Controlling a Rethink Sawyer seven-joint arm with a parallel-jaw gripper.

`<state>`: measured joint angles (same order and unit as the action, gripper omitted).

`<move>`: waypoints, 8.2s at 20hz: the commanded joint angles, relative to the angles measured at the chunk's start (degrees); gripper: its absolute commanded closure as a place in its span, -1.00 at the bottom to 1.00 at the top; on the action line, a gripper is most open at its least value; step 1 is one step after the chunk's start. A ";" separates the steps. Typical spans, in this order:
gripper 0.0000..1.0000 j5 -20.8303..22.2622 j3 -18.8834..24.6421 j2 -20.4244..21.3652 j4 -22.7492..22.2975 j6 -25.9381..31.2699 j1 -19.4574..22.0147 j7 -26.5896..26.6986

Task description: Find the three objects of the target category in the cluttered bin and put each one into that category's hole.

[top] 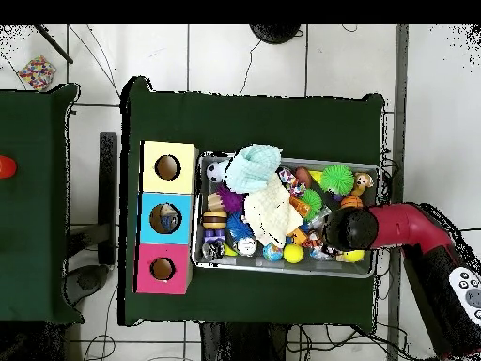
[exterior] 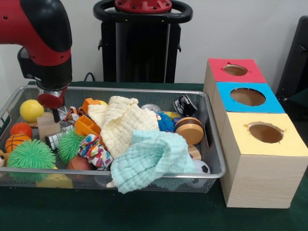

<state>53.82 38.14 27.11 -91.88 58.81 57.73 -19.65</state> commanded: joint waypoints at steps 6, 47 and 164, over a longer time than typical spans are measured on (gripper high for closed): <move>-1.00 1.33 3.40 -1.58 -4.50 -5.76 -0.54 11.04; -1.00 11.00 3.38 -1.73 -9.41 -7.23 -0.94 33.73; -1.00 -17.63 11.95 -2.06 -17.32 -24.67 7.11 14.92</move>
<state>33.55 52.75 25.26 -108.71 36.81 65.65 2.79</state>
